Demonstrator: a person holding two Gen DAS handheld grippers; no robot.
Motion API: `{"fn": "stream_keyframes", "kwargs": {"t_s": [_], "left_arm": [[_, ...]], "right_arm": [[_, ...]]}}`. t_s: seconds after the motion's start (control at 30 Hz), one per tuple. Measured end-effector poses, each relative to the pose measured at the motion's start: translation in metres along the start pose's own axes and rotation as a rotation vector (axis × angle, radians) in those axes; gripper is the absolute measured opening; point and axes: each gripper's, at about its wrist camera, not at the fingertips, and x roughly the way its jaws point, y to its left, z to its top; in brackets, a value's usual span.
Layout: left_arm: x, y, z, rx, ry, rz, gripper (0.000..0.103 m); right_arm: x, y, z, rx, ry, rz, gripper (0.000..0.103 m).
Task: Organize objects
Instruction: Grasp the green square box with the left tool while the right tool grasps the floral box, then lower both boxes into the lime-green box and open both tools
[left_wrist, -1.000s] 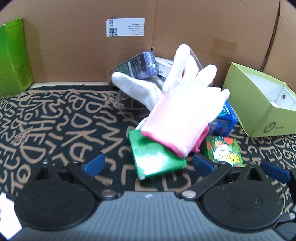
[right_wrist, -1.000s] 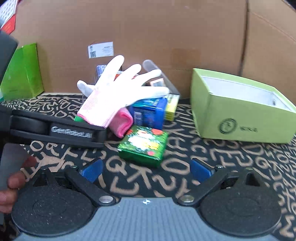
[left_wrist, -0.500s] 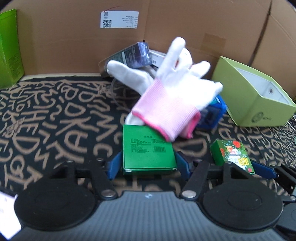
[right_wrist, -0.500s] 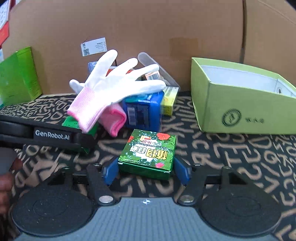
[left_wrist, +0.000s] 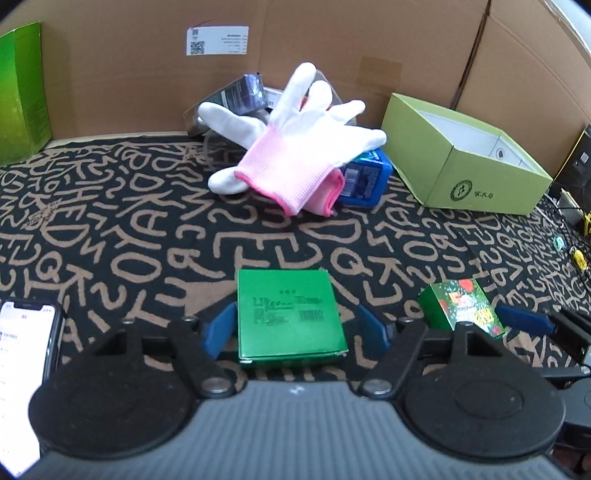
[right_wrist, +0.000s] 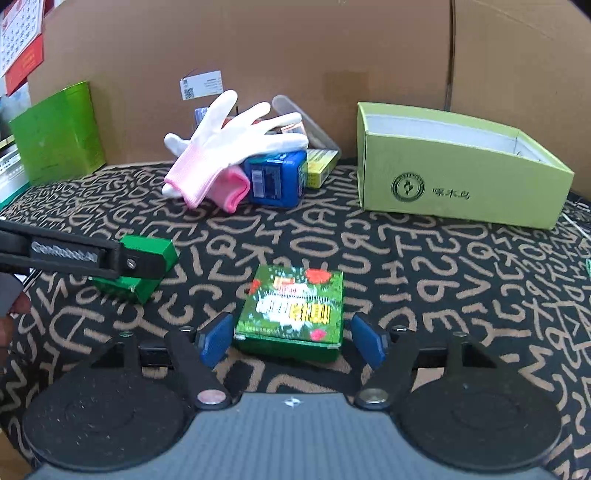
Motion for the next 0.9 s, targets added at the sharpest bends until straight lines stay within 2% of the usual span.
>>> {"fn": "stream_keyframes", "kwargs": {"t_s": [0.17, 0.27, 0.47, 0.53, 0.73, 0.9], "left_arm": [[0.006, 0.002, -0.002, -0.004, 0.021, 0.022, 0.072], [0.008, 0.000, 0.000, 0.002, 0.019, 0.013, 0.062], [0.012, -0.009, 0.000, 0.034, 0.012, 0.032, 0.062], [0.011, -0.010, 0.000, 0.037, 0.013, 0.014, 0.061], [-0.001, -0.024, 0.010, 0.062, -0.009, -0.055, 0.061], [-0.013, -0.054, 0.041, 0.105, -0.066, -0.129, 0.061]], "right_arm": [[0.007, 0.007, 0.002, -0.004, 0.003, -0.011, 0.076], [0.014, 0.008, 0.003, 0.004, 0.014, -0.027, 0.076], [0.019, 0.005, 0.001, 0.027, 0.007, -0.029, 0.074], [0.018, 0.005, 0.000, 0.023, -0.001, -0.038, 0.067], [0.009, -0.003, -0.003, 0.055, -0.036, 0.005, 0.067], [-0.009, -0.019, 0.011, 0.061, -0.106, 0.018, 0.067]]}}
